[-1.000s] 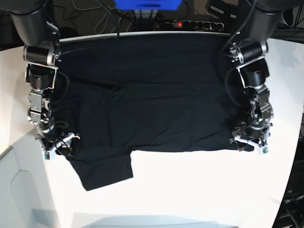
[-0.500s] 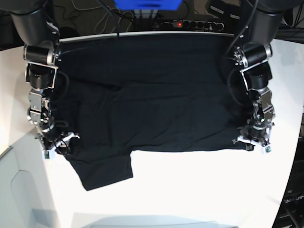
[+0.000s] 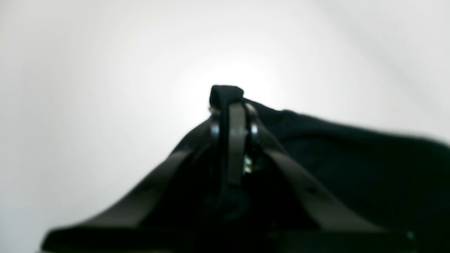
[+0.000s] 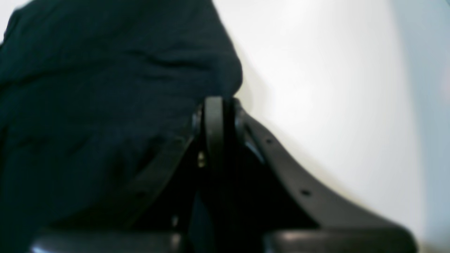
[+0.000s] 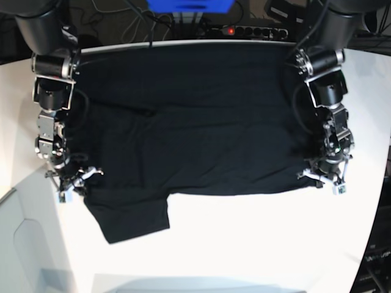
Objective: Fold the T-shirt properly
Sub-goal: 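Grasp the side edges of the shirt with both grippers, then lift and fold the grasped half toward the shoulder edge with both grippers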
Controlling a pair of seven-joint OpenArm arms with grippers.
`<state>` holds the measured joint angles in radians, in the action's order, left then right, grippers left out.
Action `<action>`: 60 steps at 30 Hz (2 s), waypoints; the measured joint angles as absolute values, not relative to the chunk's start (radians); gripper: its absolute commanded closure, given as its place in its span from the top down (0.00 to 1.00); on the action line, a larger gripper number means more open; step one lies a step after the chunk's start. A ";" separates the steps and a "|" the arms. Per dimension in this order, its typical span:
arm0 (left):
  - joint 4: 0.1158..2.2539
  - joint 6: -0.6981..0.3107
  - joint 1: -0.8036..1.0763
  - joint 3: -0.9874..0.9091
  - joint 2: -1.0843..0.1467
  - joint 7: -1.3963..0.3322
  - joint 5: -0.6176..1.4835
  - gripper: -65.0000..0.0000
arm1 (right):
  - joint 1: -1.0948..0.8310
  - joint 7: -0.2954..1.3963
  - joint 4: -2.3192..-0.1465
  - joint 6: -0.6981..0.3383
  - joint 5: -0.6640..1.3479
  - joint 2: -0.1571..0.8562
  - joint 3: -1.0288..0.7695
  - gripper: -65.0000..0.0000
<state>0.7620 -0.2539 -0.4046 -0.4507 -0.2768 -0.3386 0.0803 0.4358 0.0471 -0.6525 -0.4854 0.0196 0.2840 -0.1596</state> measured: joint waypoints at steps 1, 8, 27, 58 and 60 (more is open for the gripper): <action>0.798 -0.251 -0.391 -0.451 -0.274 -0.362 0.078 0.00 | 0.414 0.056 -0.697 -0.488 0.020 0.281 -0.159 0.00; 1.036 -0.255 -0.307 -0.452 -0.254 -0.400 0.084 0.00 | 0.321 0.115 -0.920 -0.492 -0.010 0.273 -0.157 0.00; 1.475 -0.260 -0.065 -0.585 -0.205 -0.535 0.163 0.00 | 0.000 0.154 -1.456 -0.527 -0.006 0.273 -0.237 0.00; 1.605 -0.262 0.174 -0.655 -0.204 -0.532 0.338 0.00 | -0.239 0.152 -1.662 -0.596 0.059 0.270 -0.368 0.00; 1.605 -0.262 0.174 -0.655 -0.205 -0.532 0.338 0.00 | -0.251 0.149 -1.662 -0.596 0.061 0.274 -0.384 0.00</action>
